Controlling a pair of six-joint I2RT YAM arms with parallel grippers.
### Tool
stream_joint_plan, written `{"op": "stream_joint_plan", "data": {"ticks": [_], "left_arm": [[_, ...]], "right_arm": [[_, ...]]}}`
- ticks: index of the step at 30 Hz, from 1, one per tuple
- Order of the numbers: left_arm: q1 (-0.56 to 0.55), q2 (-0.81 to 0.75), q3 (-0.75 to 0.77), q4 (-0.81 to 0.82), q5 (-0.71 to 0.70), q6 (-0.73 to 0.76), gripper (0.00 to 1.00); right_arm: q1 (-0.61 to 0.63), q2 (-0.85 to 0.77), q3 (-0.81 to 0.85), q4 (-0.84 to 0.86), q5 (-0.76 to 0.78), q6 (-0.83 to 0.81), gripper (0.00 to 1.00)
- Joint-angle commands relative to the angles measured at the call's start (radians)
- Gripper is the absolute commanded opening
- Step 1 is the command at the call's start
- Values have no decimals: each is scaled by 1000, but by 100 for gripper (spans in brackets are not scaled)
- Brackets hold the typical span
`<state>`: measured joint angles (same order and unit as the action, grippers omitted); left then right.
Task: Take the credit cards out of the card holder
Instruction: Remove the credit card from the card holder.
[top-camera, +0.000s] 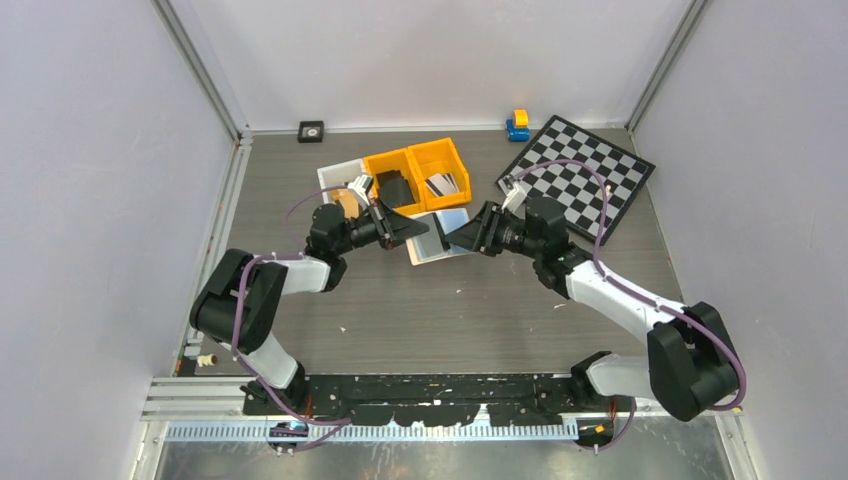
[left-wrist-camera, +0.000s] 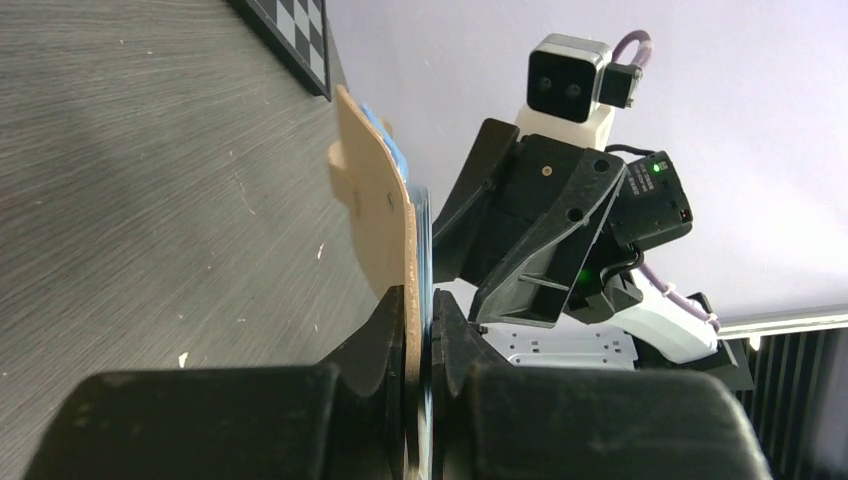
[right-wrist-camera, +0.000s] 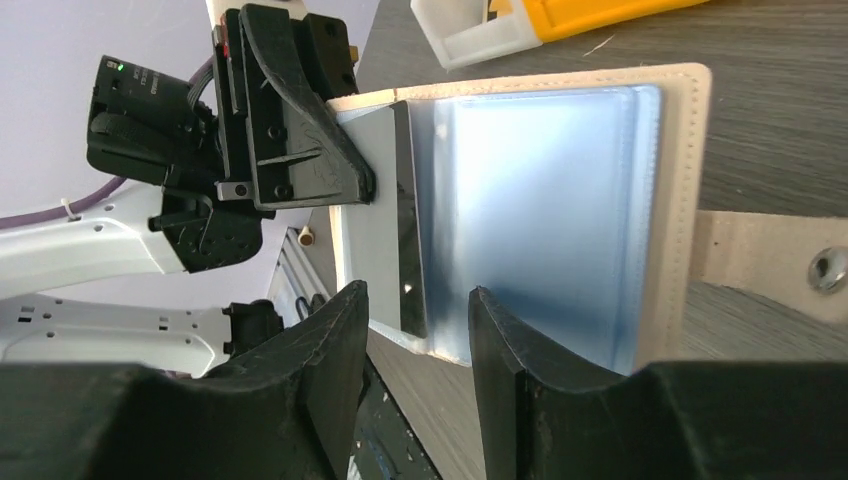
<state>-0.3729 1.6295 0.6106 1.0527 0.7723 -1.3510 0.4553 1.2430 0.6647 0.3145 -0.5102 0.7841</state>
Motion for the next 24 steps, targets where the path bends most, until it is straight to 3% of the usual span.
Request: {"op": "stream_joint_plan", "data": {"ticks": [1, 14, 21, 24], "left_arm": [[-8, -37, 39, 10, 22, 27, 0], [-19, -37, 48, 44, 40, 6, 0], [-18, -8, 46, 114, 45, -36, 0], [-15, -7, 40, 139, 45, -51, 9]], "right_arm": [[11, 26, 66, 50, -80, 9, 46], [28, 113, 89, 97, -143, 57, 29], [28, 145, 90, 132, -161, 90, 6], [10, 142, 84, 136, -152, 96, 1]]}}
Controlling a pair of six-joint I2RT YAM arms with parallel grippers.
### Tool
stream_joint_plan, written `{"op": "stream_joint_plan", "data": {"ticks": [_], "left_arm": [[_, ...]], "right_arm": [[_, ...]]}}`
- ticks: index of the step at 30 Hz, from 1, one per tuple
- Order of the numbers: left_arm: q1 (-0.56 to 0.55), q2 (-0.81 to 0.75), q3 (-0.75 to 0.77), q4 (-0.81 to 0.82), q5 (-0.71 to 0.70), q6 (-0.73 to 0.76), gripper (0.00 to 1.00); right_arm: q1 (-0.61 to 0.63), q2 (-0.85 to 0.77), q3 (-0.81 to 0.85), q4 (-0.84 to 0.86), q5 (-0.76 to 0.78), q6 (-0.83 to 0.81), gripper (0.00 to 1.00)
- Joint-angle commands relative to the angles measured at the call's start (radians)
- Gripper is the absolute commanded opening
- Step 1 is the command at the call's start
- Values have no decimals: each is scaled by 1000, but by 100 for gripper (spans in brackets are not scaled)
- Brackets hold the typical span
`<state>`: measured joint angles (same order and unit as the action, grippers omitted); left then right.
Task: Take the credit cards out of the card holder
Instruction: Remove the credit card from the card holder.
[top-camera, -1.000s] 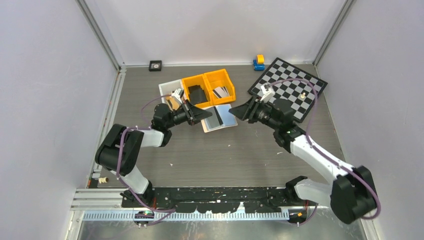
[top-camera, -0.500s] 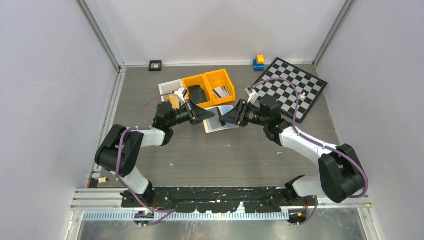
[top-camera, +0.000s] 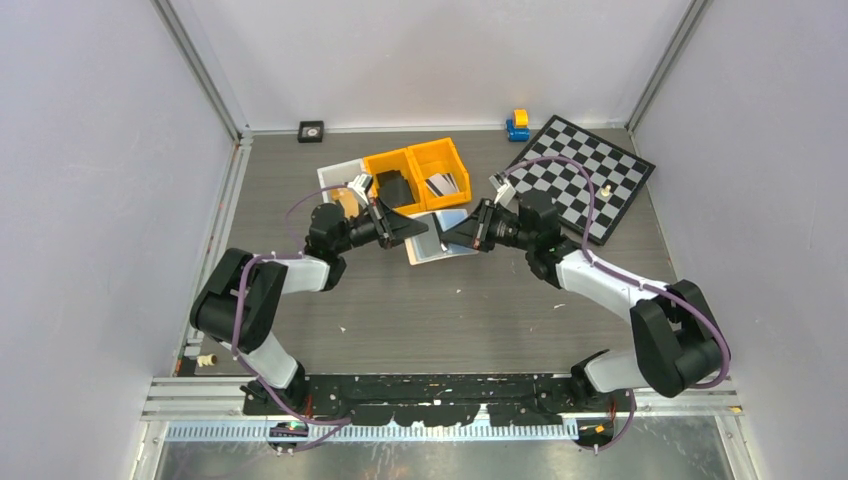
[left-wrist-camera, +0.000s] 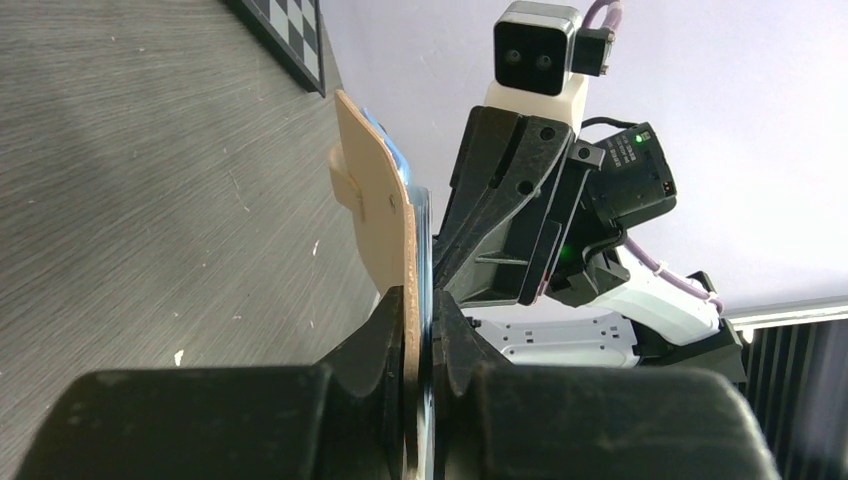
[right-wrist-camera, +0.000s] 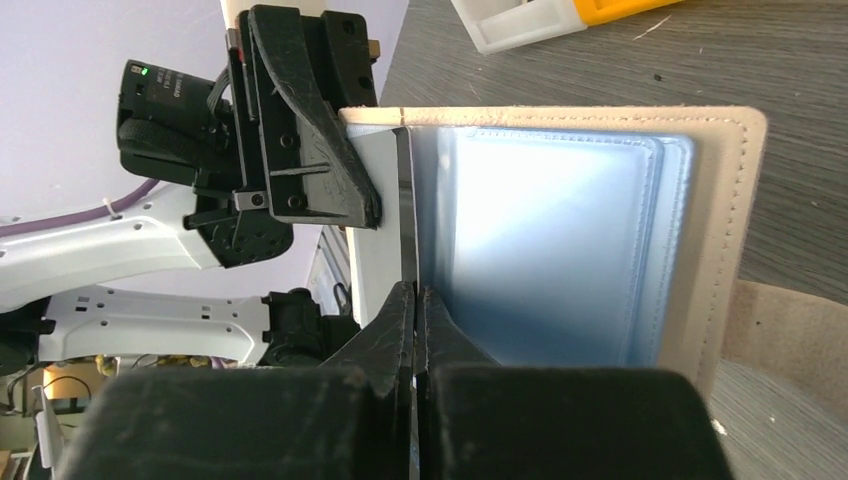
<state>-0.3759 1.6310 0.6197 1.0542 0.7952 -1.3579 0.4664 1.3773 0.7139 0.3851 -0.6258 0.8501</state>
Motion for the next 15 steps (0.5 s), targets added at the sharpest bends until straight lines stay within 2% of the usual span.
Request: {"op": "stream_joint_plan", "data": {"ticks": [1, 3, 6, 11, 15], "left_arm": [[-11, -11, 30, 136, 22, -42, 15], [-6, -19, 26, 130, 21, -40, 21], [2, -28, 17, 130, 16, -38, 22], [19, -37, 0, 122, 1, -35, 18], [28, -53, -2, 44, -13, 12, 12]], "right_arm": [[-12, 5, 26, 77, -33, 39, 0], [-40, -3, -5, 120, -29, 78, 1], [-93, -14, -50, 197, -16, 137, 0], [-168, -28, -110, 271, 7, 207, 1], [-186, -69, -116, 221, 39, 172, 1]]}}
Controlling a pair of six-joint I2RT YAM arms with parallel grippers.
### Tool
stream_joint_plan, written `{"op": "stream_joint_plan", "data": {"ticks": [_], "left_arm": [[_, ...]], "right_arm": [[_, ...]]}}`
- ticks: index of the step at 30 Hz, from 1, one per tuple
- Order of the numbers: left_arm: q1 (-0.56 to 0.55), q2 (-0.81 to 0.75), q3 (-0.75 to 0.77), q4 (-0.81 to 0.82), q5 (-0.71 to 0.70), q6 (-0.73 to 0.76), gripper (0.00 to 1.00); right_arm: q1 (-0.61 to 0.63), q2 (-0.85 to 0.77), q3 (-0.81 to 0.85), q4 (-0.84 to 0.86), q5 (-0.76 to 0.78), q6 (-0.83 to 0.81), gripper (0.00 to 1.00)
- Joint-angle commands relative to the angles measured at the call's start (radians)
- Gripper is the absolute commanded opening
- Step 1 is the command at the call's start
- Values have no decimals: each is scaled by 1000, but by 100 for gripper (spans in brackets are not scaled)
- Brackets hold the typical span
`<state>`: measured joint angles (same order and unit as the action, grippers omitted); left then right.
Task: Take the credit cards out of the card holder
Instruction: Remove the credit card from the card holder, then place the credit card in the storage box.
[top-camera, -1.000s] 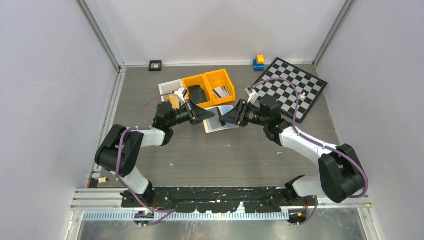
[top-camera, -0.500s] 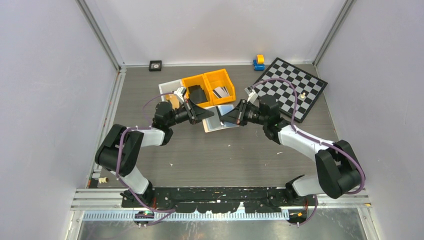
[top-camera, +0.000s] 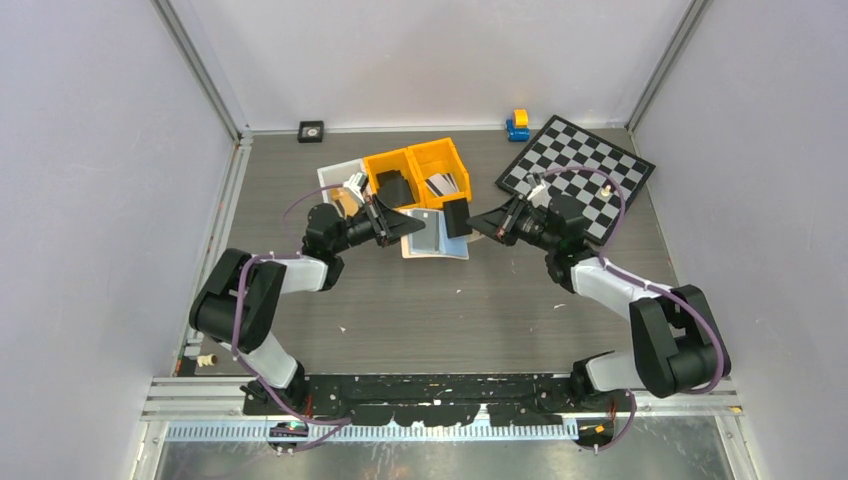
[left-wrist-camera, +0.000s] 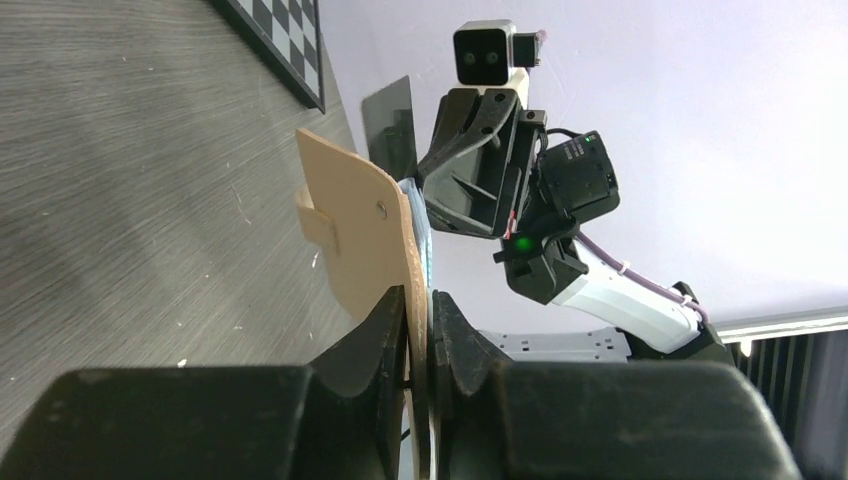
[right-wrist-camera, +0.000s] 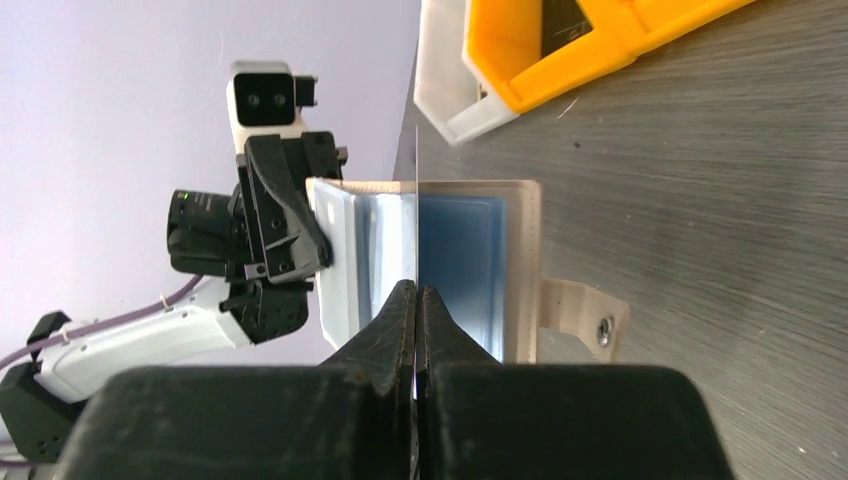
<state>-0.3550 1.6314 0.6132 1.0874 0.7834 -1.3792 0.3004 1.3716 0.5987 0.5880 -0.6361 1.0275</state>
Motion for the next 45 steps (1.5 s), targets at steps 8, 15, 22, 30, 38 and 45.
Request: {"op": "stream_joint_plan", "data": {"ticks": [8, 15, 22, 30, 38, 45], "left_arm": [[30, -288, 130, -855, -262, 518, 8], [2, -299, 184, -1052, -330, 637, 5], [-44, -242, 126, -981, -392, 654, 0], [-59, -142, 115, -884, -364, 607, 0], [-62, -148, 113, -909, -418, 625, 0], [-62, -160, 109, -914, -436, 629, 0]], "right_arm": [[-9, -59, 113, -147, 126, -126, 1], [103, 123, 362, -285, 164, -251, 1], [169, 369, 642, -360, 233, -289, 1], [217, 631, 950, -494, 294, -351, 1], [257, 842, 1218, -622, 349, -370, 1], [262, 805, 1228, -713, 459, -411, 31]]}}
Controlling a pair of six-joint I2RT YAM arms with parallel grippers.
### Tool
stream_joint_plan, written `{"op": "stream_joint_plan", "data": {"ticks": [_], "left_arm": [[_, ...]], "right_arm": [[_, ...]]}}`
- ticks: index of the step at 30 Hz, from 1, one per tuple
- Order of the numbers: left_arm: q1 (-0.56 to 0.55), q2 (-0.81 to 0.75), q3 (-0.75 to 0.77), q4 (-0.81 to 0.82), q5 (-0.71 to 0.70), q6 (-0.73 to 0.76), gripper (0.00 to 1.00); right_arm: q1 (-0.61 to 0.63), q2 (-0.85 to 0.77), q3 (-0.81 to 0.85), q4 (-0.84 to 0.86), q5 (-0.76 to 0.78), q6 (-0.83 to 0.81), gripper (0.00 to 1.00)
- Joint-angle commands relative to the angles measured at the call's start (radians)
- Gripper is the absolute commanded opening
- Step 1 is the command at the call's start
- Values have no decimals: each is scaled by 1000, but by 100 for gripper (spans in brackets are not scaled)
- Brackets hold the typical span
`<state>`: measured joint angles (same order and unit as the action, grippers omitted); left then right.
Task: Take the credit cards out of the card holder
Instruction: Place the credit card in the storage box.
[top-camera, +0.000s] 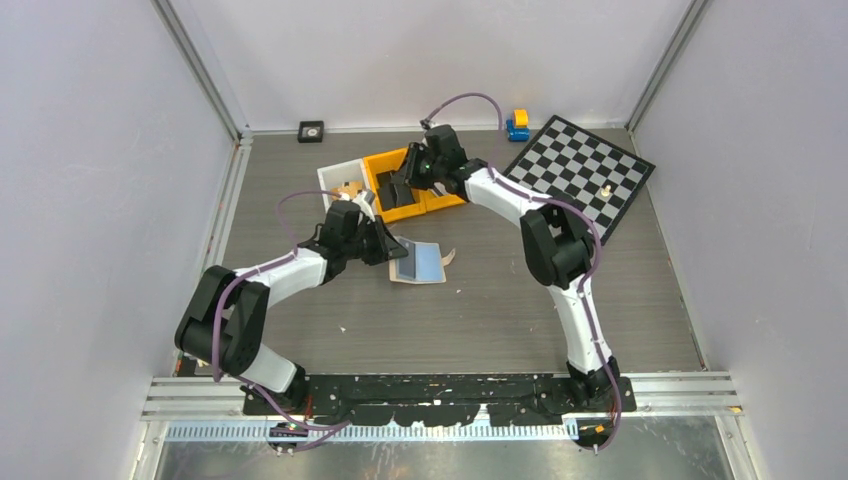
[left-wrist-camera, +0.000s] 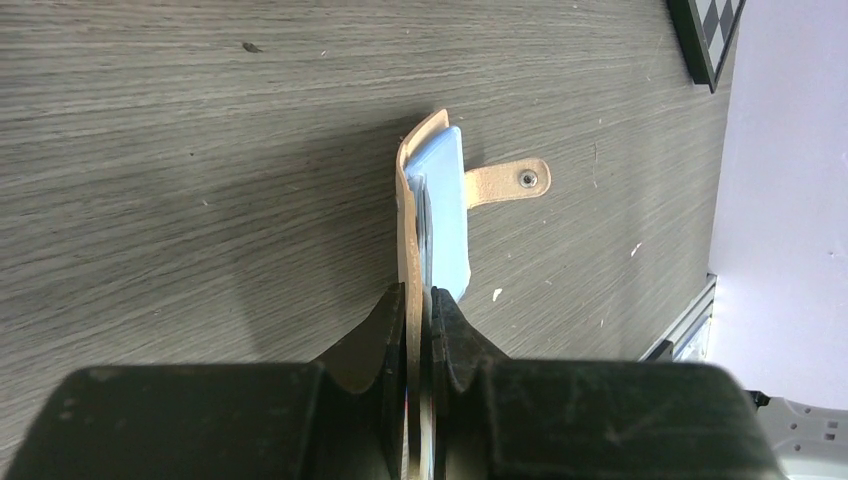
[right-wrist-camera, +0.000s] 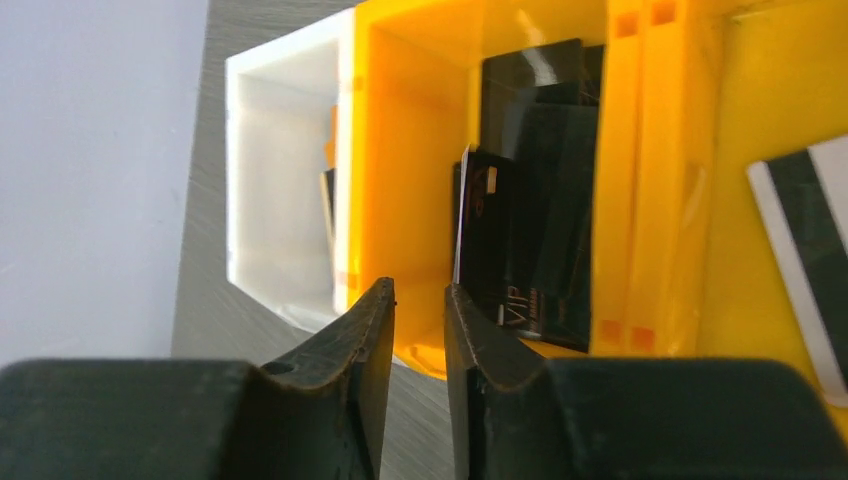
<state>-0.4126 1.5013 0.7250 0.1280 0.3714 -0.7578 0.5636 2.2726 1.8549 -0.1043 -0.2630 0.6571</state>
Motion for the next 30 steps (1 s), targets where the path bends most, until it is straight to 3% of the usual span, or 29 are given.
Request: {"op": "stream_joint_plan", "data": {"ticks": [1, 11, 18, 20, 22, 30], "left_arm": [[-5, -36, -6, 46, -30, 8, 0], [-5, -22, -38, 160, 39, -41, 0], [-5, 51, -9, 166, 85, -55, 0], [-5, 66, 8, 144, 93, -45, 0], [-6, 87, 34, 110, 117, -35, 0], [-10, 85, 35, 120, 136, -42, 1]], "right_arm": [[-1, -126, -58, -20, 94, -54, 33], [-2, -568, -495, -25, 175, -135, 47], [-2, -818, -853, 112, 158, -52, 64], [-2, -855, -944, 147, 223, -27, 75], [-2, -882, -1007, 162, 327, -2, 85], [-1, -944, -1066, 131, 507, 39, 87]]}}
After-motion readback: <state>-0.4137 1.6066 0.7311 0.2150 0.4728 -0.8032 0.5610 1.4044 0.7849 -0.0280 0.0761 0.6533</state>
